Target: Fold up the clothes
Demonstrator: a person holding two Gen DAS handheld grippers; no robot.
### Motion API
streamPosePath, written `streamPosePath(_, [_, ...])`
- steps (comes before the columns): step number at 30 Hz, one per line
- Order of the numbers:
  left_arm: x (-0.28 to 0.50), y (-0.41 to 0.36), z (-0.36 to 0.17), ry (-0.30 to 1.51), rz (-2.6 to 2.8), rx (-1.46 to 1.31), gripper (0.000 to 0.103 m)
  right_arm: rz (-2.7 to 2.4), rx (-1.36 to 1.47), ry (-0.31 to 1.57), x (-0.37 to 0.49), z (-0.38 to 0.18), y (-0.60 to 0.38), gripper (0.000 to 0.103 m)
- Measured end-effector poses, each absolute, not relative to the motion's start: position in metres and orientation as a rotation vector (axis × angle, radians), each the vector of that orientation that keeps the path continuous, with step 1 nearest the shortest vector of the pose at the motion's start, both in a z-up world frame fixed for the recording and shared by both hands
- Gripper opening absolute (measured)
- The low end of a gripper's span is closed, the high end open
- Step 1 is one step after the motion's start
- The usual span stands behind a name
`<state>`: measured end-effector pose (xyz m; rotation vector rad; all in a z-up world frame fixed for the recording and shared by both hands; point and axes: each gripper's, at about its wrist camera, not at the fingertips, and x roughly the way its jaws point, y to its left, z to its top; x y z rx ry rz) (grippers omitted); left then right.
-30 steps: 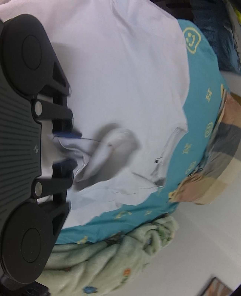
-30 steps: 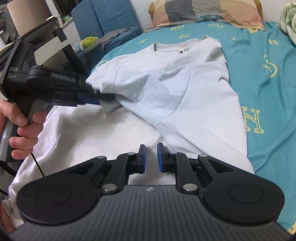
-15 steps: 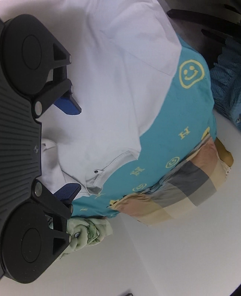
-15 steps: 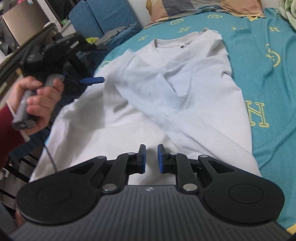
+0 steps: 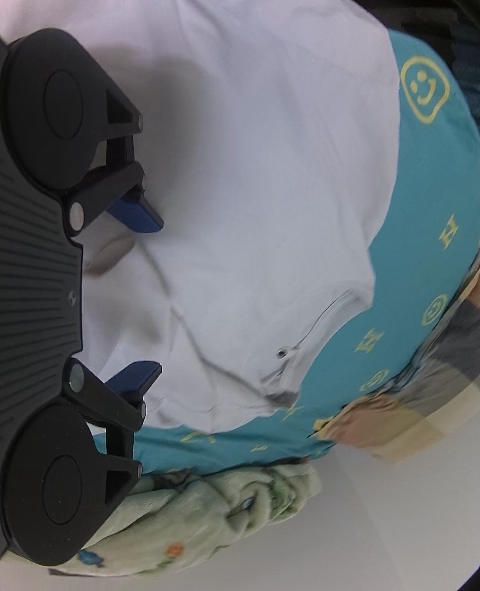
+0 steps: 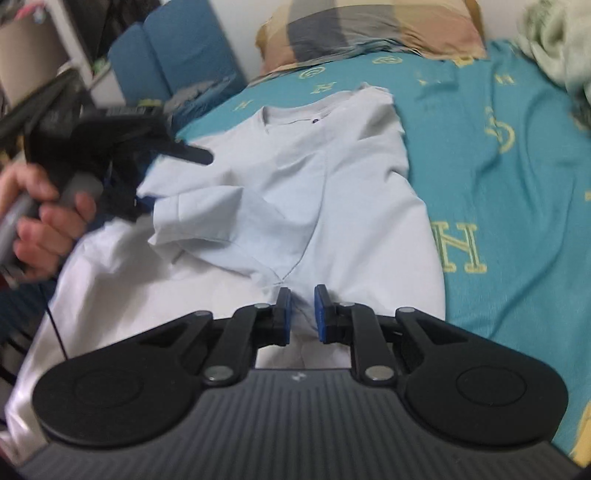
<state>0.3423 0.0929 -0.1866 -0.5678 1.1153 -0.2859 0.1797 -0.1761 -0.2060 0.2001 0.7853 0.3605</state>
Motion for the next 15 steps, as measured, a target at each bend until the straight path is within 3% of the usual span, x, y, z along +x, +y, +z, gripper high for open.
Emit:
streamPosePath(1, [0.342,0.089,-0.187,1.124,-0.280,-0.539,0.060,0.371,0.205,0.781,0.179,-0.205,-0.175,0.017])
streamPosePath(3, [0.341,0.081,-0.188,1.122,-0.245,-0.499,0.033,0.376,0.215,0.778,0.176,-0.207,-0.175,0.017])
streamPosePath(4, [0.344,0.077,-0.187,1.133,-0.225,-0.472,0.002,0.376,0.214,0.778,0.176,-0.206,-0.175,0.017])
streamPosePath(11, [0.354,0.056,-0.121,0.842,-0.240,-0.317,0.003,0.410,0.237,0.810,0.177,-0.207,-0.168,0.017])
streamPosePath(15, [0.376,0.050,-0.142,0.884,-0.148,-0.264,0.003,0.441,0.211,0.820,0.175,-0.208,-0.157,0.017])
